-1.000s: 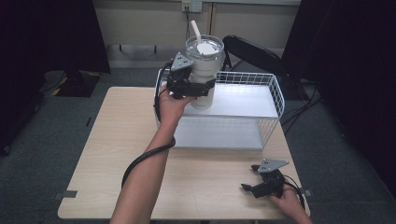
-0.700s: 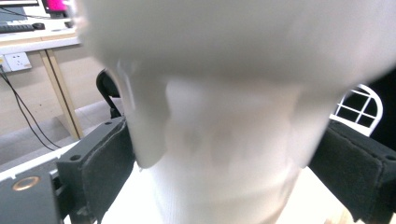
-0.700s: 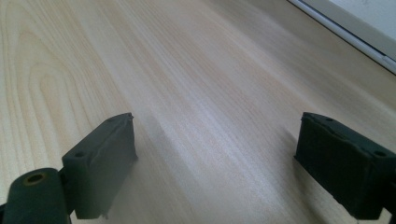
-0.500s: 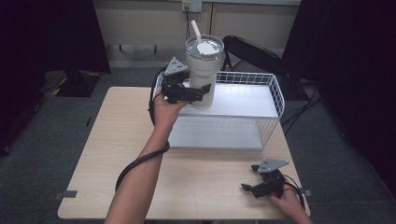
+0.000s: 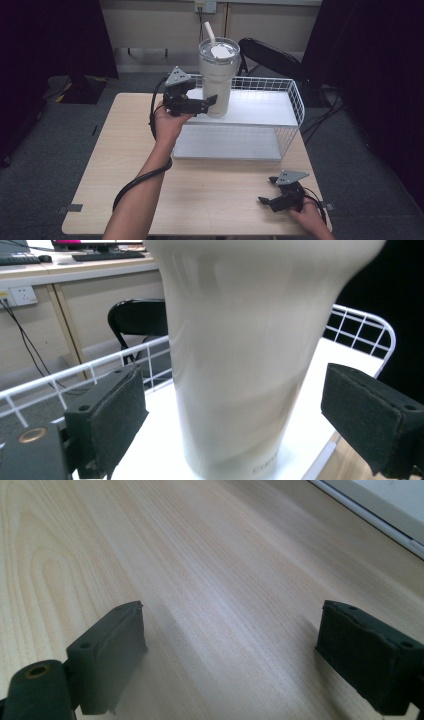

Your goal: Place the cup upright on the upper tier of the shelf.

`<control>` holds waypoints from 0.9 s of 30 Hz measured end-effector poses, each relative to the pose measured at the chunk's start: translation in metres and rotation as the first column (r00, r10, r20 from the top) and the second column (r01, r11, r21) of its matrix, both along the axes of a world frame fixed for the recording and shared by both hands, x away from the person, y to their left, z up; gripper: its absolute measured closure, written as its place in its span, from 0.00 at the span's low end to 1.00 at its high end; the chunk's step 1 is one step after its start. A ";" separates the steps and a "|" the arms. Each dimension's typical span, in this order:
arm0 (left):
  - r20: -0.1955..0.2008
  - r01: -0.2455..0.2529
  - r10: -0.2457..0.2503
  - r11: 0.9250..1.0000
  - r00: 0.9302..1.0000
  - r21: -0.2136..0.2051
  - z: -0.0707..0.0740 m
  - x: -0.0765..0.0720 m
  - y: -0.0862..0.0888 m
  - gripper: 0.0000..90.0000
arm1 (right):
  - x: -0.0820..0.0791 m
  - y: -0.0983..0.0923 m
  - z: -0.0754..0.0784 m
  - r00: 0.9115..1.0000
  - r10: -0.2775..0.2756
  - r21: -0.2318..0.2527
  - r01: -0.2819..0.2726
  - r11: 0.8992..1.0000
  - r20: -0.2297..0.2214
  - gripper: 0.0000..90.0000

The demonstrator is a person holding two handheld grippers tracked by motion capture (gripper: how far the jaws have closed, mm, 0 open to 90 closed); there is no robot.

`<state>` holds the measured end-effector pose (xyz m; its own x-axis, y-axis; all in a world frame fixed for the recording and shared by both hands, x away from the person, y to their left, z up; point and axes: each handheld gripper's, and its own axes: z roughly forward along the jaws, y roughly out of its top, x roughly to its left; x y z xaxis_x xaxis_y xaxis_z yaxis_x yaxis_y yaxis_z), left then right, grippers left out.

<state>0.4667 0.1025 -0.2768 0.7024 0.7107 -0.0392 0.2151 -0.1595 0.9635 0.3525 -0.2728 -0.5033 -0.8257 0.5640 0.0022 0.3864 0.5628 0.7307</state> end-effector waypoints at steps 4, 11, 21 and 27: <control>-0.004 0.004 -0.004 1.000 1.000 0.001 -0.002 -0.004 0.003 0.11 | 0.000 0.000 0.000 1.000 0.000 0.000 0.000 1.000 0.000 0.13; -0.005 0.025 -0.025 1.000 1.000 0.004 -0.005 -0.014 0.009 0.11 | 0.000 0.000 0.000 1.000 0.000 0.000 0.000 1.000 0.000 0.13; -0.018 0.035 -0.035 0.999 0.999 -0.011 -0.016 -0.025 0.017 0.11 | 0.000 0.000 0.000 1.000 0.003 0.001 -0.003 1.000 -0.001 0.13; -0.018 0.059 -0.059 0.998 0.998 -0.017 -0.021 -0.030 0.018 0.12 | 0.001 -0.001 0.000 1.000 0.007 0.003 -0.007 1.000 -0.002 0.13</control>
<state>0.4365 0.1204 -0.2973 0.7422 0.6672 -0.0638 0.2232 -0.1562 0.9622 0.3531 -0.2735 -0.5033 -0.8296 0.5583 0.0051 0.3838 0.5636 0.7315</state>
